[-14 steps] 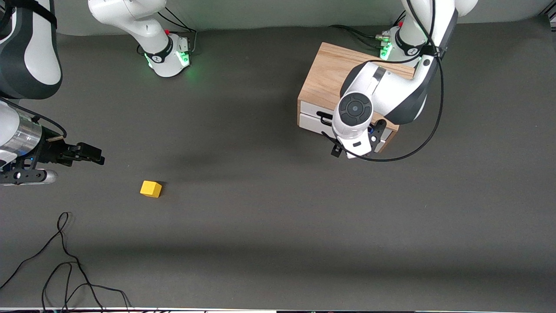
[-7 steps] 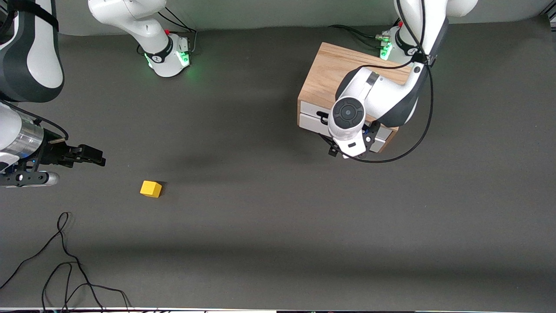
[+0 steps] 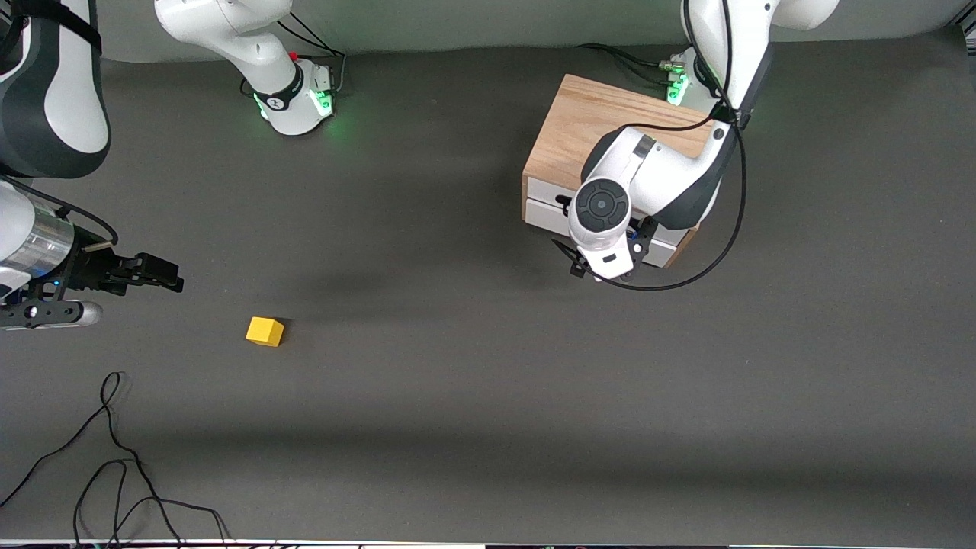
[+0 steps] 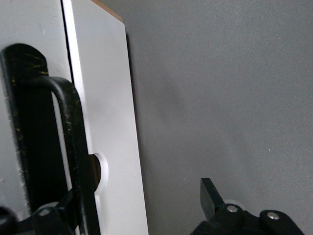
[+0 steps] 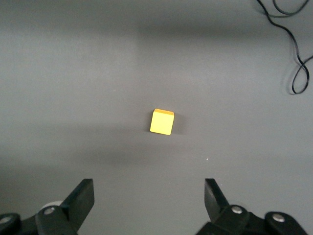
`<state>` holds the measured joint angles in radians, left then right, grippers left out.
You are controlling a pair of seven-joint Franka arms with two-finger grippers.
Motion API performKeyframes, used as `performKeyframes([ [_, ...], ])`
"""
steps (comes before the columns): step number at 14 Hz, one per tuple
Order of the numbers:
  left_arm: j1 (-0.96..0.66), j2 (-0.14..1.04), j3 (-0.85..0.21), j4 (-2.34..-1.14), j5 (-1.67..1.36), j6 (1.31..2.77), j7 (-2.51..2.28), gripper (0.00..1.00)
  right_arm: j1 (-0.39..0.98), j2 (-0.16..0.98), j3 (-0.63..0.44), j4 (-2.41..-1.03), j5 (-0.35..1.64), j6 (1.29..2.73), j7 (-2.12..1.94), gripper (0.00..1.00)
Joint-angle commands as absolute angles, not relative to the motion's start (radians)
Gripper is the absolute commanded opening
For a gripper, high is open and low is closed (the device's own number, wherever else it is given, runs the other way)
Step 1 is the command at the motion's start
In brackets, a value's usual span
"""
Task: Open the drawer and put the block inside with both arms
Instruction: 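Pull the drawer open with the left gripper while the right gripper advances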
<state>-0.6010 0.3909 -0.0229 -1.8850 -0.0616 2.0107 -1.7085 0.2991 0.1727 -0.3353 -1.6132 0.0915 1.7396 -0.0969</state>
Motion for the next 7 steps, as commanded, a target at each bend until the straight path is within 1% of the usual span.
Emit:
performKeyframes([
  [1,-0.607,0.396,-0.017,-1.870,-0.068,2.022,-1.715,1.00,0.304,0.189,-0.341,-1.592,0.087,1.710,-0.161,1.00],
  [4,-0.601,0.400,-0.017,-1.855,-0.057,2.025,-1.710,1.00,0.313,0.202,-0.331,-1.588,0.072,1.744,-0.149,1.00],
  [7,-0.594,0.429,-0.014,-1.792,-0.055,2.025,-1.710,1.00,0.324,0.204,-0.331,-1.589,0.067,1.763,-0.147,1.00],
])
